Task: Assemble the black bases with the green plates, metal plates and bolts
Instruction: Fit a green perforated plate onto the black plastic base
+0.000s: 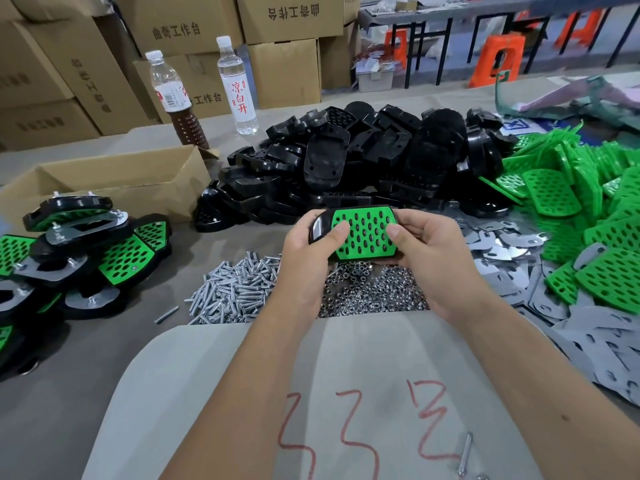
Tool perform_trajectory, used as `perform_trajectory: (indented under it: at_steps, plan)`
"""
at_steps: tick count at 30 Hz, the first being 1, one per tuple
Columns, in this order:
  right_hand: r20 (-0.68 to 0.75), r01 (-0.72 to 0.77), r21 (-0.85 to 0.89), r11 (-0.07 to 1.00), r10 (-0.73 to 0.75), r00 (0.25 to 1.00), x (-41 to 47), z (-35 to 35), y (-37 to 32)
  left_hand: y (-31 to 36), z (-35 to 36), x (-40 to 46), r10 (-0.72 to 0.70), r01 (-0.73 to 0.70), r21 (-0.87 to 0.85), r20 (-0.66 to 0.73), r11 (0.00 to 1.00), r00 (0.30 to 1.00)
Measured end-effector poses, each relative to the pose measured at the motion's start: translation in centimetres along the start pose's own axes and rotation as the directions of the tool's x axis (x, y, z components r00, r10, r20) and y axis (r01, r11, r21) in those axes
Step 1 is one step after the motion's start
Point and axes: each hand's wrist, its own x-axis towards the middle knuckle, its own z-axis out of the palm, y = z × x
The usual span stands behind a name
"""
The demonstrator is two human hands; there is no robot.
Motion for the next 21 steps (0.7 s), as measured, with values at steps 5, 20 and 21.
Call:
perform_trajectory:
  at_steps: [5,20,21]
  plan:
    - [-0.028,-0.046,0.039,0.998,0.047,0.999,0.1,-0.3,-0.2,0.3,-0.5,0.1,-0.008,0.008,-0.039,0.012,0.999,1.0]
    - [0.001,-0.028,-0.033,0.999,0.028,1.0,-0.2,-0.8,-0.8,0.8,-1.1,0.0,-0.089,0.11,-0.142,0.149,0.984,0.985]
    - [-0.007,-0.032,-0.036,0.999,0.031,0.999,-0.2,-0.8,-0.8,0.8,-1.0,0.0,-0.084,0.103,-0.131,0.143,0.986,0.986]
